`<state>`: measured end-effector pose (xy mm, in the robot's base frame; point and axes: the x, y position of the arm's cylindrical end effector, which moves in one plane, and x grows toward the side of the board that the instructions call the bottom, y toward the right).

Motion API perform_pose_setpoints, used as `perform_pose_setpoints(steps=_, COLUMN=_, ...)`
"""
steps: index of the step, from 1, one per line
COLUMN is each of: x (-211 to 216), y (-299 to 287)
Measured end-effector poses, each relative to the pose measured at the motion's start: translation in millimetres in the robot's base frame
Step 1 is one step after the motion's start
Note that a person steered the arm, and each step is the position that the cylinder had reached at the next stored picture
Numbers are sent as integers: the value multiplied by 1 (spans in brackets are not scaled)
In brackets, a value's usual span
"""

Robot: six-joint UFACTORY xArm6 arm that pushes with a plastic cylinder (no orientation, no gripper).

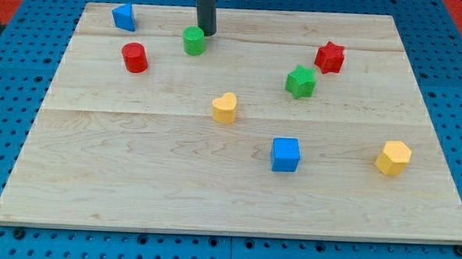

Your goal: Move the green circle diagonally to the top right of the red circle

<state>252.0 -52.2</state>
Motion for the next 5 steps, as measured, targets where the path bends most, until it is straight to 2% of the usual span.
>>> perform_pose_setpoints(steps=2, x=5, y=-24)
perform_pose_setpoints(steps=3, x=4, y=-4)
perform_pose_setpoints(steps=5, x=3, y=120)
